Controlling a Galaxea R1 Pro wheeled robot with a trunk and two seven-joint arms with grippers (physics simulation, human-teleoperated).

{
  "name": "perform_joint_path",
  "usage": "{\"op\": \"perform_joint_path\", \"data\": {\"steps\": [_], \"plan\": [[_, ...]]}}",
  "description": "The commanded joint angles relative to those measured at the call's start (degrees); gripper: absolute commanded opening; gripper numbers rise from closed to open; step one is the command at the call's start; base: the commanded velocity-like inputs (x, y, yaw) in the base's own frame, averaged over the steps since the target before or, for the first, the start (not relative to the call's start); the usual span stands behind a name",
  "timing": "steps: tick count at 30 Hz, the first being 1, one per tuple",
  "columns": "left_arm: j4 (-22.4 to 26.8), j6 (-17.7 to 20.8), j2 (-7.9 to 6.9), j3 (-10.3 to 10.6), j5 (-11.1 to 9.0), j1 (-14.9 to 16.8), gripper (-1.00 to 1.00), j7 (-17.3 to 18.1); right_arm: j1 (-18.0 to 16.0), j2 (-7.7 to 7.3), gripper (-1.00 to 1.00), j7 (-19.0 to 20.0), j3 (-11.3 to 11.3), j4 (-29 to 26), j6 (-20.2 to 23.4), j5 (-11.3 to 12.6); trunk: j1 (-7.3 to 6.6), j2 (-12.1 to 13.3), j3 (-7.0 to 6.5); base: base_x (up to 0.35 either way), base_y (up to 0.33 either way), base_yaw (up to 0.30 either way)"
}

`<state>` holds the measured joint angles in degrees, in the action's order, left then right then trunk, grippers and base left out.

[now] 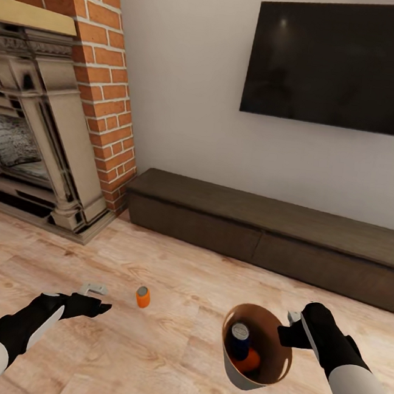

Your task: Put the three can of soda from the living room inside the tash can in the kitchen.

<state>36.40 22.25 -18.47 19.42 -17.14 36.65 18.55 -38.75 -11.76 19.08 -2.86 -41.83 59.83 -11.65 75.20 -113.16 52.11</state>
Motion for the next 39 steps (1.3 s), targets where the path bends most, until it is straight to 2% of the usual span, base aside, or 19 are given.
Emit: {"op": "perform_joint_path", "data": {"steps": [1, 10, 21, 30, 39], "plan": [[0.0, -0.1, 0.01, 0.0, 0.0, 0.0, 1.0, 0.0, 0.0, -0.03, -1.0, 0.3, 0.0, 0.0, 0.2, 1.3, 0.0, 0.0, -0.07, -0.192, 0.222, -0.192], [0.0, -0.2, 0.02, 0.0, -0.1, 0.0, 1.0, 0.1, 0.0, -0.06, -1.0, 0.3, -0.1, 0.0, 0.2, 1.3, 0.0, 0.0, -0.67, -0.143, 0.238, -0.192], [0.2, -0.5, 0.02, 0.0, -0.2, 0.0, 1.0, 0.0, 0.0, 0.13, -1.0, 0.3, 0.0, 0.0, 0.2, 1.3, 0.0, 0.0, -1.24, -0.003, 0.245, -0.147], [0.3, -0.6, 0.02, 0.0, -0.2, -0.1, 1.0, -0.1, 0.0, 0.33, -1.0, 0.3, 0.2, 0.0, 0.2, 1.3, 0.0, 0.0, -1.27, 0.005, 0.042, -0.011], [0.2, -0.6, 0.02, 0.0, -0.1, -0.1, 1.0, -0.1, 0.0, 0.34, -1.0, 0.2, 0.2, 0.0, 0.2, 1.3, 0.0, 0.0, -1.3, 0.085, -0.115, -0.113]]}}
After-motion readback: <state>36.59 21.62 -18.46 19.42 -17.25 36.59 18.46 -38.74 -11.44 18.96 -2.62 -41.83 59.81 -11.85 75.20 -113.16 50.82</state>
